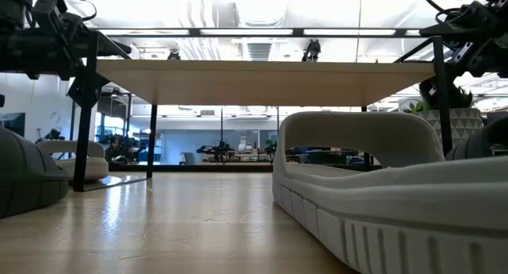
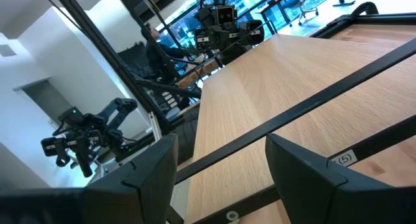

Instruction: Pick and place slides into the shelf

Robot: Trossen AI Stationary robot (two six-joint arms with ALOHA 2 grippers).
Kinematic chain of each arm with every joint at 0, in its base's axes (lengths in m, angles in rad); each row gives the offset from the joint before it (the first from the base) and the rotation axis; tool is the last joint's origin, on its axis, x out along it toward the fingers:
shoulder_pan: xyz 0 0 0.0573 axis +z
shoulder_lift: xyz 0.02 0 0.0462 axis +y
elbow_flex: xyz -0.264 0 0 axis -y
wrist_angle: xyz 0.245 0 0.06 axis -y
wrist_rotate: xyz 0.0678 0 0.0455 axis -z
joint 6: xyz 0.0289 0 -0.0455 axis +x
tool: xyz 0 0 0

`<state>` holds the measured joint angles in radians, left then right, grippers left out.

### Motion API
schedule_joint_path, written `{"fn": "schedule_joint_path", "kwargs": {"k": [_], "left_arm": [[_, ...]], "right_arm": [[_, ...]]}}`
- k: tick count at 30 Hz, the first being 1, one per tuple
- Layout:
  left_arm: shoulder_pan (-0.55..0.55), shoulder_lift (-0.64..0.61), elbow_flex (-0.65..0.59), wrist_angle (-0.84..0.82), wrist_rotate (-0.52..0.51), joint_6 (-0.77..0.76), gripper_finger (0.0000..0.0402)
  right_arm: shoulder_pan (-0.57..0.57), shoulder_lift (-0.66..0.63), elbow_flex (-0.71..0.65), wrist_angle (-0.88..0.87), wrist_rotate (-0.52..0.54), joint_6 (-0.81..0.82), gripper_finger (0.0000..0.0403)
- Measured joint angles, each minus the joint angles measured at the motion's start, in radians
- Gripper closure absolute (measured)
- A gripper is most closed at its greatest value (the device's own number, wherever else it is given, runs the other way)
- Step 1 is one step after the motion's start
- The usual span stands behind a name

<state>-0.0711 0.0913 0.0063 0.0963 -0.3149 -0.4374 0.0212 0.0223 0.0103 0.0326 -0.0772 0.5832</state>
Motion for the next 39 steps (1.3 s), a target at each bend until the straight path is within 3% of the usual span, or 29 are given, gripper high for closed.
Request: {"fn": "schedule_joint_path", "kwargs": {"k": [7,16,21,24,29,32,39], "left_arm": [[0.000,0.000,0.000,0.000,0.000,0.000,0.0226],[0.000,0.000,0.000,0.000,0.000,0.000,0.0226],[0.000,0.000,0.000,0.000,0.000,0.000,0.0226],[0.000,0.000,0.000,0.000,0.000,0.000,0.0226],[0.000,0.000,0.000,0.000,0.000,0.000,0.0226],[0.000,0.000,0.000,0.000,0.000,0.000,0.0226],[0.000,0.000,0.000,0.000,0.000,0.000,0.0226]], "right_arm": [[0.000,-0.001,0.000,0.039,0.036,0.006,0.0179],[0.000,-0.006,0.094,0.322,-0.305,0.013,0.0179],[0.000,0.058,0.261,0.310,-0.485,-0.291,0.0179],[0.001,0.136,0.391,0.154,-0.648,-0.517,0.0179],[0.000,0.332,0.625,-0.358,-0.543,-0.636,0.0179],[0.001,0.476,0.741,-0.541,-0.498,-0.611,0.0179],[0.082,0.793,0.977,-0.793,-0.495,-0.445,0.0179]]}}
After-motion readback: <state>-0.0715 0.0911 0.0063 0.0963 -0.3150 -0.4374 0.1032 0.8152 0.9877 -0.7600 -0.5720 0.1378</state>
